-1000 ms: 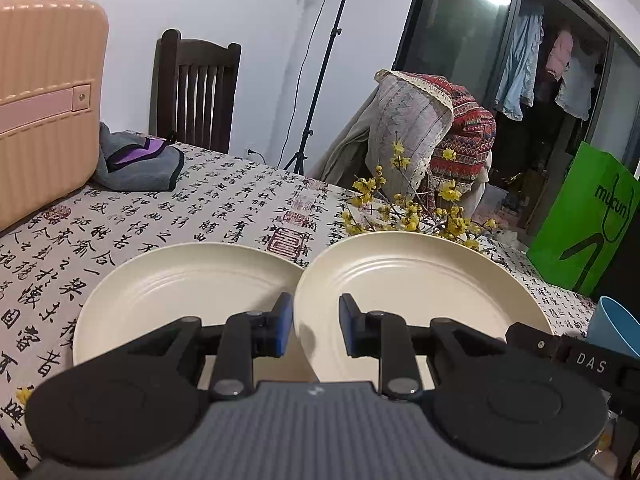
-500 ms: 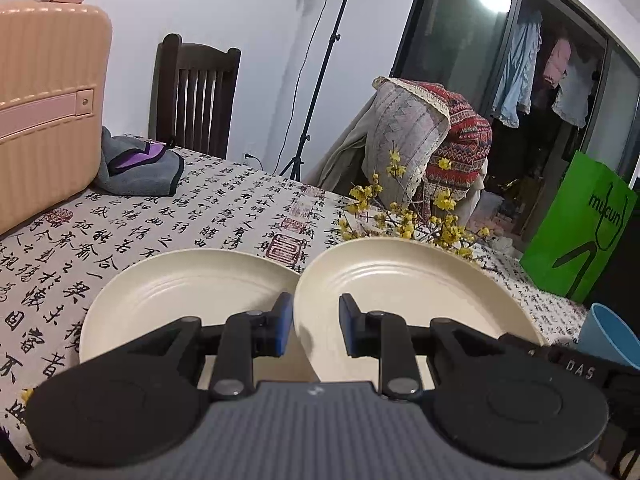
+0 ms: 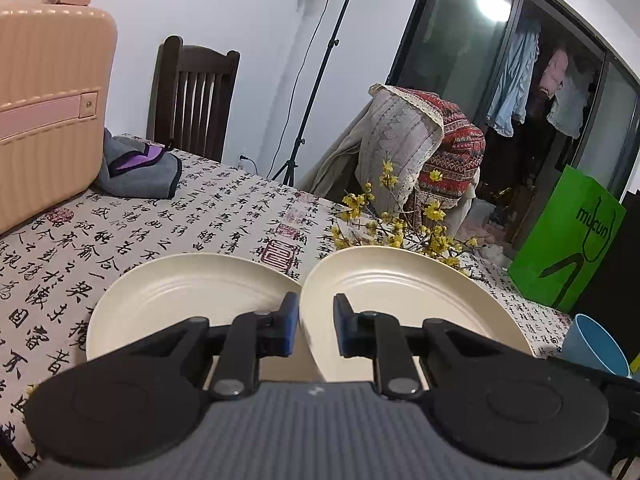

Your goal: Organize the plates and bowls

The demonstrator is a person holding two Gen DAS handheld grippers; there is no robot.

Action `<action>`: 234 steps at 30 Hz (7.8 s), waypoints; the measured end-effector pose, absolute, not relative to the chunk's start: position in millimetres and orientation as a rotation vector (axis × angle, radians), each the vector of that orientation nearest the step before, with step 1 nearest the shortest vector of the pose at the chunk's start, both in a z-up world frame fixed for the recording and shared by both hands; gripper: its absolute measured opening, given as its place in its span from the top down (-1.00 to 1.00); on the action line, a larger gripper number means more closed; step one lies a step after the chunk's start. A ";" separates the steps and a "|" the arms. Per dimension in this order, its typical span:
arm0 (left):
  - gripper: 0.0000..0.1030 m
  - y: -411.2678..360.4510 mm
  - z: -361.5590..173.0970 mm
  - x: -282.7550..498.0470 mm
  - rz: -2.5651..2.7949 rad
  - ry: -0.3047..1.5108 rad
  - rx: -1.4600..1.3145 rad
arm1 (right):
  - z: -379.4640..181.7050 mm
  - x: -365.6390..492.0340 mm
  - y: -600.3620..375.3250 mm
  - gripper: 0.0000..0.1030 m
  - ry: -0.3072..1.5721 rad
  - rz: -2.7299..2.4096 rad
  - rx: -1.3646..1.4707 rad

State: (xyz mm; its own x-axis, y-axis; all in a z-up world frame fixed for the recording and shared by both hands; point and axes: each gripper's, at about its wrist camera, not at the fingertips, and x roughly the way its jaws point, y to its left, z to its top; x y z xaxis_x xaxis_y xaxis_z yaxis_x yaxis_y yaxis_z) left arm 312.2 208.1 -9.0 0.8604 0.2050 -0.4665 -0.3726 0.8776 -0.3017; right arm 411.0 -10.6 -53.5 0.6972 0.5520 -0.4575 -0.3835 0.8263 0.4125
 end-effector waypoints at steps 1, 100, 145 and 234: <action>0.64 207.9 -9.0 312.4 0.311 0.440 -0.394 | -53.5 410.6 -11.2 0.72 0.603 0.530 0.298; 0.55 218.9 -34.0 341.3 0.290 0.538 -0.333 | -76.1 428.3 -5.9 0.72 0.651 0.541 0.309; 0.79 214.0 -14.9 319.3 0.271 0.474 -0.323 | -54.9 409.7 -10.0 0.73 0.594 0.539 0.289; 0.79 115.3 48.0 160.3 0.117 0.302 -0.261 | -0.9 241.5 -131.6 0.73 0.383 0.512 0.356</action>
